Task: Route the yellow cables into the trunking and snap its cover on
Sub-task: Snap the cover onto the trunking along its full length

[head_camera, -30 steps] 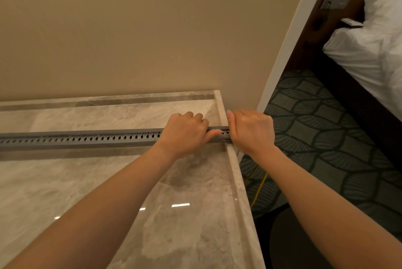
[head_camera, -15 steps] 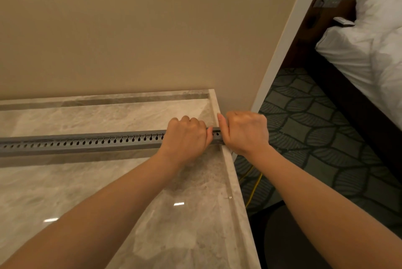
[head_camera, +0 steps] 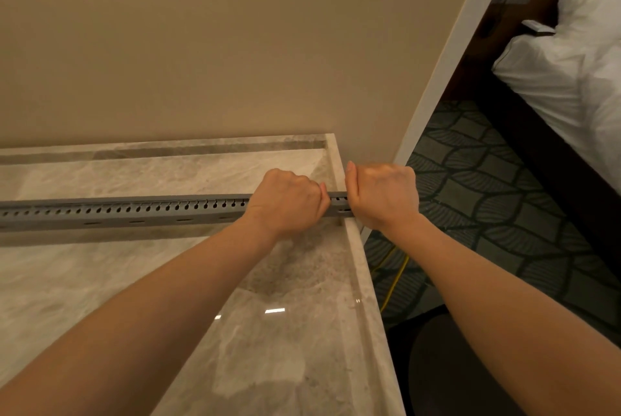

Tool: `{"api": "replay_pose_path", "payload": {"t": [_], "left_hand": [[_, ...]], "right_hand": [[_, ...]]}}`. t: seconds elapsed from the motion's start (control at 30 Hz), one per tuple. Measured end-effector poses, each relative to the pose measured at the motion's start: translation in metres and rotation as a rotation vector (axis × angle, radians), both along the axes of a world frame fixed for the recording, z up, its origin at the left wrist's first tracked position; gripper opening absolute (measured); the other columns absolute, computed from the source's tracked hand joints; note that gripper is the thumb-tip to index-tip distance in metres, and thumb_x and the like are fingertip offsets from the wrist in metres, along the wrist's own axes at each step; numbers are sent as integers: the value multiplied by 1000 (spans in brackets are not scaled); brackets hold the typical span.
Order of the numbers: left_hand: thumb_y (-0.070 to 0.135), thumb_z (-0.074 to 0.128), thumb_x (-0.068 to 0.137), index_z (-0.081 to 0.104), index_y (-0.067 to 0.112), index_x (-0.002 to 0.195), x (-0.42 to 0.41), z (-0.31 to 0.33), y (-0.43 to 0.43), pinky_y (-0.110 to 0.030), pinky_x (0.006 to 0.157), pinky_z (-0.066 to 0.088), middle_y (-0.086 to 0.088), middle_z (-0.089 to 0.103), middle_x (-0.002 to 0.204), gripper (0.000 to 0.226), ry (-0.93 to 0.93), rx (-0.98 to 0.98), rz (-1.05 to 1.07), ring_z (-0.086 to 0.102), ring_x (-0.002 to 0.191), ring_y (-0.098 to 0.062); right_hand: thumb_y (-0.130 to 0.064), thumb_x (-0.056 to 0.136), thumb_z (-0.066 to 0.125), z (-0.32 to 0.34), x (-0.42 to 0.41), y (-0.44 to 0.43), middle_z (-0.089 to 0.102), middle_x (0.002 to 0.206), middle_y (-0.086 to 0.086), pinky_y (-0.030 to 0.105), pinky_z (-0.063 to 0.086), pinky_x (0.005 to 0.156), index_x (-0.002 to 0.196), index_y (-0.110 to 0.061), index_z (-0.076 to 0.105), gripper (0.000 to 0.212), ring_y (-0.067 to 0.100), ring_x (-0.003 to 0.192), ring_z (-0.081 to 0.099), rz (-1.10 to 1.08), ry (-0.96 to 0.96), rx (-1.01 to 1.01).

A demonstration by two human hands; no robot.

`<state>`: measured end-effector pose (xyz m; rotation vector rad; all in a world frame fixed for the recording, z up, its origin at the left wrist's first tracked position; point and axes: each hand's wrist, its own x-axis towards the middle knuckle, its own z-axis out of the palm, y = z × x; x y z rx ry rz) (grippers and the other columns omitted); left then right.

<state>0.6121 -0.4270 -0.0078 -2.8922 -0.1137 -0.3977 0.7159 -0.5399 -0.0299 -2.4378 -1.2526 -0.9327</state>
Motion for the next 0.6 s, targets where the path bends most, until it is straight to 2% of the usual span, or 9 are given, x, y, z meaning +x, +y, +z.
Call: {"api": "replay_pose_path", "payload": {"t": [0.1, 0.17, 0.23, 0.27, 0.4, 0.47, 0.53, 0.6], "left_hand": [[25, 20, 100, 58, 14, 70, 2, -1, 2, -28, 56, 27, -5, 68, 77, 49, -15, 1, -2, 60, 64, -25], [22, 26, 95, 56, 13, 55, 0, -2, 5, -24, 50, 24, -3, 63, 57, 52, -51, 32, 10, 58, 48, -23], [23, 31, 87, 49, 14, 38, 0, -7, 9, -18, 45, 20, -2, 52, 37, 53, -151, 39, 23, 46, 28, -19], [24, 32, 85, 47, 14, 36, 0, -12, 11, -16, 44, 19, -2, 49, 34, 53, -199, 43, 9, 42, 25, -19], [40, 30, 92, 52, 15, 46, -7, -17, 18, -19, 42, 21, -1, 52, 42, 57, -146, 0, -25, 46, 33, -20], [52, 22, 94, 59, 16, 64, -16, -14, 23, -24, 44, 27, 0, 61, 59, 60, -73, -55, -15, 57, 50, -22], [56, 18, 95, 58, 18, 83, -26, -7, 36, -28, 53, 31, 0, 64, 77, 56, 72, -148, 31, 61, 70, -24], [58, 19, 94, 52, 19, 86, -39, 1, 54, -31, 56, 30, -3, 60, 78, 51, 195, -175, 67, 56, 72, -25]], "right_hand": [[-21, 89, 38, 0, 0, -1, 50, 36, 1, 17, 21, 41, 41, -14, 53, 51, 20, 27, 41, 6, -10, -3], [-22, 90, 39, -1, -1, -1, 48, 37, 0, 17, 20, 40, 42, -14, 53, 50, 18, 27, 39, -1, -3, -7], [-23, 90, 38, -1, -3, -2, 48, 37, 0, 18, 20, 41, 43, -14, 53, 50, 17, 28, 38, -16, 21, -12], [-24, 90, 38, -1, -4, -2, 48, 38, 0, 18, 20, 41, 44, -14, 53, 50, 17, 29, 38, -23, 27, -9], [-30, 90, 36, -2, -9, -6, 55, 45, 1, 19, 19, 43, 51, -14, 57, 48, 18, 35, 46, -26, 54, -9], [-35, 92, 34, -2, -10, -8, 58, 50, 1, 20, 20, 43, 55, -14, 59, 49, 19, 40, 50, -26, 90, -46], [-40, 93, 35, -2, -10, -8, 59, 53, 1, 21, 22, 44, 57, -15, 59, 50, 19, 44, 51, -28, 120, -88], [-43, 95, 38, 0, -10, -8, 60, 60, 2, 23, 25, 45, 62, -14, 60, 49, 20, 52, 54, 1, 148, -123]]}}
